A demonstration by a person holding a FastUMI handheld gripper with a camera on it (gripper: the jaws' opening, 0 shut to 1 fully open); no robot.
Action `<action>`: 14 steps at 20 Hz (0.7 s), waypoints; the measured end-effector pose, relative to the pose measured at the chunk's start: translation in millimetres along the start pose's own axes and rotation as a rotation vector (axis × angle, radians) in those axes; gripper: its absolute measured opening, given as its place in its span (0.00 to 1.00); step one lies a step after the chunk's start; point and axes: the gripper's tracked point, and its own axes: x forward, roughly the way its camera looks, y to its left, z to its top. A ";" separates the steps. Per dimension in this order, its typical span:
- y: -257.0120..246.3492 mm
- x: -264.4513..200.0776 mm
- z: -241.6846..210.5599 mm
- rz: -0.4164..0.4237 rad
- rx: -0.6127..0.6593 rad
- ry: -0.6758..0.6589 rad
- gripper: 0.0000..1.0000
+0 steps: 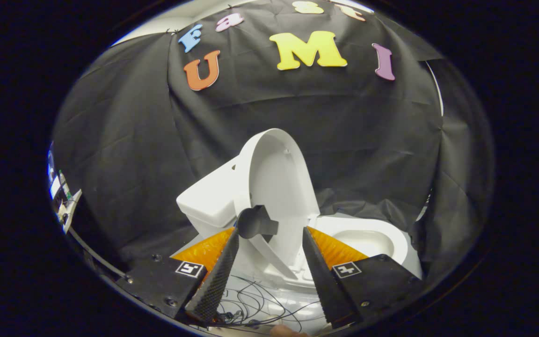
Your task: Open the toilet lid.
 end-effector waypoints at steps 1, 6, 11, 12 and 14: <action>-8.5 -8.3 1.9 -0.008 0.001 -0.017 0.85; -48.5 -47.4 21.4 -0.047 0.004 -0.117 0.86; -84.7 -83.4 32.7 -0.090 0.025 -0.185 0.98; -92.3 -91.2 34.5 -0.103 0.022 -0.198 0.98; -105.8 -109.0 37.1 -0.125 0.012 -0.229 0.98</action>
